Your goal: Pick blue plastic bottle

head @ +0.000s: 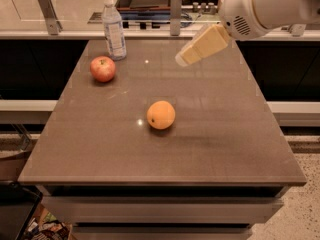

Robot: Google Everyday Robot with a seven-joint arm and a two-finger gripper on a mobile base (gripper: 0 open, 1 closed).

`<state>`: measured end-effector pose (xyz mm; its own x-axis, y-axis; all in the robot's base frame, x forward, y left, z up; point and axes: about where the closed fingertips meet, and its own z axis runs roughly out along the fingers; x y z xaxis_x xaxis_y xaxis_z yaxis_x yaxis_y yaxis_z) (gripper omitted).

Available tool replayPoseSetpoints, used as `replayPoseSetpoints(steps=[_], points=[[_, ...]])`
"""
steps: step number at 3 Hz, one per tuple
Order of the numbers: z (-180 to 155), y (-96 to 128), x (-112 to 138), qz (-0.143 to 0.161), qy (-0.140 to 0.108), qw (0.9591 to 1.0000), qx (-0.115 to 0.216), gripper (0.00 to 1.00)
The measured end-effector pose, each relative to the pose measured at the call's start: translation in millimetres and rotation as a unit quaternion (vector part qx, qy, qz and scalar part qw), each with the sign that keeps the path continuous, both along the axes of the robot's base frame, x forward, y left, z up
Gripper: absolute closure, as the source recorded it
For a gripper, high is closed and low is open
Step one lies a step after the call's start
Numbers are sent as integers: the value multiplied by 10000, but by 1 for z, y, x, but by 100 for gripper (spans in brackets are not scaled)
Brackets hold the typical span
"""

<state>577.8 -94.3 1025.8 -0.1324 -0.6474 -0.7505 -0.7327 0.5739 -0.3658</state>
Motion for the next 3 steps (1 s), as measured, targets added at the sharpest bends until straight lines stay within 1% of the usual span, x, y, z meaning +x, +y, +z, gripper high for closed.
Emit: replayPoseSetpoints(steps=[1, 2, 3], points=[[0, 19, 22, -300, 97, 9988, 367, 0], [2, 21, 21, -444, 233, 9971, 569, 0], [2, 22, 20, -436, 225, 9972, 560, 0]])
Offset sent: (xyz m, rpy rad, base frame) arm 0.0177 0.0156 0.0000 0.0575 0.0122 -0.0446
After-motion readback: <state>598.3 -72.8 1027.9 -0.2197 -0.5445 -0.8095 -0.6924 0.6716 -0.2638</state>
